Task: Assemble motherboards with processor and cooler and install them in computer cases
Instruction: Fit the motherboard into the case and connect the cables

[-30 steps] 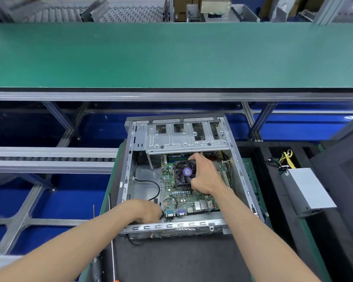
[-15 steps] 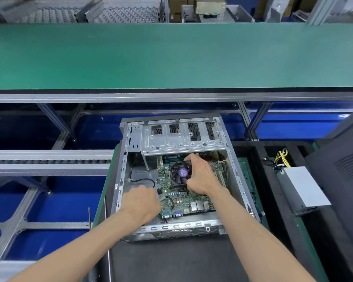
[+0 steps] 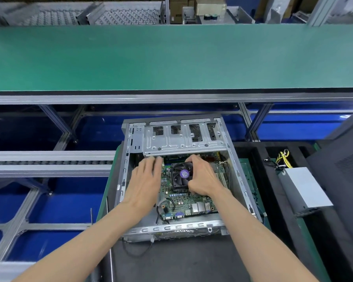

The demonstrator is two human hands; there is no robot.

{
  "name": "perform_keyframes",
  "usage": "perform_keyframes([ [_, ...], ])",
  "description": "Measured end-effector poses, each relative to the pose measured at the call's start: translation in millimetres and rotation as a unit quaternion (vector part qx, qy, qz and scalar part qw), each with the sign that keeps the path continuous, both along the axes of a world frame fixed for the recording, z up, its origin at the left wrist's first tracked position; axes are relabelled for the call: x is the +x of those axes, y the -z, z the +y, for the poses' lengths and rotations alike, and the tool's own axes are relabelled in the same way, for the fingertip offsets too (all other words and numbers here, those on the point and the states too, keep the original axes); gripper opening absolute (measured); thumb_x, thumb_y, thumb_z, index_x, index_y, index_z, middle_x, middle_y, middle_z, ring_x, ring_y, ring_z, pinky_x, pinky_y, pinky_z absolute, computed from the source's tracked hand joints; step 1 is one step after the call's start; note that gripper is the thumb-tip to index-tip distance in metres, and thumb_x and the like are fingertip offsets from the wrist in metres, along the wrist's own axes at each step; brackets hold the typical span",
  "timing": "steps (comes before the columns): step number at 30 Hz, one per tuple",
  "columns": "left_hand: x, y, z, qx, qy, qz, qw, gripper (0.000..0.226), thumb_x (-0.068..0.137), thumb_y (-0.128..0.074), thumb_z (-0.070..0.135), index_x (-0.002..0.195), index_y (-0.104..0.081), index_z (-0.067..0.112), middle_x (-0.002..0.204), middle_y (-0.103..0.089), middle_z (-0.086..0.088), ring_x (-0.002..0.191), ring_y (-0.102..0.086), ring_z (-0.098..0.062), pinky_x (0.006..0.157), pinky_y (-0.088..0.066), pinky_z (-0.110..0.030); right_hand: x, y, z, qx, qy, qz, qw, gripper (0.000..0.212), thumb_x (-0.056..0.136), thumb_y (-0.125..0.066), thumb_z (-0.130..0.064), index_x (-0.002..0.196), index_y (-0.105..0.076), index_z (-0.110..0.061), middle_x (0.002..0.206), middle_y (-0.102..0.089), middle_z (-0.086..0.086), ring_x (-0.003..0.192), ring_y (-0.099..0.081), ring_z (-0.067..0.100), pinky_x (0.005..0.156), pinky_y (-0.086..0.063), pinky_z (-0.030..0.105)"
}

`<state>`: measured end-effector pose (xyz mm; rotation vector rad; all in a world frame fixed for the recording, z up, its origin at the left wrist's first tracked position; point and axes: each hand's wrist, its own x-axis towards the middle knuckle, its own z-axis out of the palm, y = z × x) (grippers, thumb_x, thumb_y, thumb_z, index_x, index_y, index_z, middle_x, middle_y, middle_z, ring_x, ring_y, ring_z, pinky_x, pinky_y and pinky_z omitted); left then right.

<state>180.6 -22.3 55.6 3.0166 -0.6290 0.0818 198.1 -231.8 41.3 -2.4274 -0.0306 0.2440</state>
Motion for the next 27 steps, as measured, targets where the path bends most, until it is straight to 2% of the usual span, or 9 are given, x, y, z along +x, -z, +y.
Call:
perform_keyframes([
  [2, 0.3, 5.6, -1.9, 0.063, 0.078, -0.016, 0.995, 0.074, 0.069, -0.065, -0.012, 0.138, -0.046, 0.005, 0.138, -0.043, -0.015, 0.127, -0.042, -0.033, 0.099, -0.044, -0.042, -0.7, -0.9, 0.1, -0.005, -0.004, 0.0, 1.0, 0.068, 0.056, -0.075, -0.002, 0.117, -0.048, -0.015, 0.11, -0.052, -0.002, 0.097, -0.055, 0.019, 0.06, -0.034, 0.013],
  [4, 4.4, 7.4, 1.8, 0.113, 0.12, 0.04, 0.986, 0.053, 0.074, -0.061, -0.014, 0.122, -0.057, 0.007, 0.129, -0.049, -0.012, 0.12, -0.049, -0.03, 0.097, -0.043, -0.039, -1.7, -1.9, 0.2, -0.013, -0.012, 0.003, 1.0, 0.068, 0.056, -0.076, -0.002, 0.116, -0.047, -0.016, 0.113, -0.054, 0.0, 0.095, -0.056, 0.019, 0.058, -0.035, 0.014],
  [7, 15.0, -0.6, 4.7, 0.048, 0.014, 0.158, 0.986, 0.03, 0.079, -0.049, -0.013, 0.094, -0.06, 0.01, 0.101, -0.059, -0.007, 0.098, -0.063, -0.03, 0.08, -0.053, -0.039, -3.4, -3.0, 0.7, -0.03, -0.03, 0.01, 0.999, 0.072, 0.055, -0.079, -0.004, 0.119, -0.047, -0.013, 0.117, -0.055, 0.002, 0.094, -0.056, 0.021, 0.057, -0.036, 0.018],
  [10, 33.4, -1.9, -4.2, -0.103, -0.106, 0.178, 0.973, 0.036, 0.083, -0.045, -0.007, 0.111, -0.058, 0.011, 0.115, -0.061, -0.009, 0.104, -0.06, -0.031, 0.085, -0.048, -0.041, -5.5, -4.3, 1.0, -0.043, -0.043, 0.023, 0.998, 0.079, 0.053, -0.082, -0.007, 0.124, -0.047, -0.01, 0.124, -0.055, 0.005, 0.102, -0.057, 0.025, 0.07, -0.046, 0.029],
  [12, 44.7, 0.0, -9.9, -0.148, -0.148, 0.21, 0.955, 0.049, 0.086, -0.043, -0.007, 0.132, -0.051, 0.007, 0.131, -0.057, -0.012, 0.115, -0.056, -0.032, 0.095, -0.048, -0.041, -6.5, -5.1, 0.9, -0.047, -0.047, 0.03, 0.997, 0.082, 0.053, -0.083, -0.007, 0.126, -0.047, -0.01, 0.124, -0.055, 0.007, 0.102, -0.057, 0.025, 0.071, -0.044, 0.03],
  [14, 51.4, 2.0, -13.1, -0.163, -0.166, 0.248, 0.94, 0.053, 0.089, -0.041, -0.008, 0.141, -0.045, 0.003, 0.137, -0.054, -0.017, 0.118, -0.056, -0.033, 0.099, -0.048, -0.039, -6.7, -5.1, 0.2, -0.047, -0.048, 0.036, 0.997, 0.083, 0.051, -0.083, -0.006, 0.126, -0.046, -0.01, 0.125, -0.055, 0.007, 0.102, -0.056, 0.025, 0.072, -0.042, 0.03],
  [20, 52.0, 12.1, -17.7, -0.173, -0.194, 0.254, 0.932, 0.04, 0.096, -0.042, -0.003, 0.13, -0.059, 0.01, 0.139, -0.053, -0.016, 0.116, -0.057, -0.032, 0.093, -0.047, -0.034, -6.2, -5.6, -0.7, -0.048, -0.055, 0.037, 0.997, 0.083, 0.051, -0.082, -0.005, 0.126, -0.045, -0.01, 0.129, -0.052, 0.007, 0.106, -0.054, 0.025, 0.074, -0.043, 0.032],
  [24, 45.1, 15.8, -11.8, -0.122, -0.275, 0.273, 0.914, 0.043, 0.097, -0.044, 0.007, 0.139, -0.034, 0.002, 0.135, -0.05, -0.024, 0.112, -0.054, -0.036, 0.091, -0.045, -0.041, -6.3, -4.9, -0.7, -0.05, -0.051, 0.028, 0.997, 0.079, 0.056, -0.081, -0.007, 0.127, -0.045, -0.01, 0.13, -0.053, 0.008, 0.106, -0.055, 0.025, 0.074, -0.043, 0.031],
  [27, 29.9, 18.2, -6.0, -0.045, -0.224, 0.299, 0.927, 0.043, 0.097, -0.043, 0.01, 0.138, -0.034, -0.001, 0.134, -0.052, -0.027, 0.117, -0.056, -0.04, 0.094, -0.046, -0.042, -5.5, -5.4, -0.7, -0.051, -0.042, 0.021, 0.998, 0.076, 0.059, -0.078, -0.008, 0.127, -0.045, -0.011, 0.13, -0.053, 0.007, 0.1, -0.055, 0.023, 0.072, -0.041, 0.03],
])
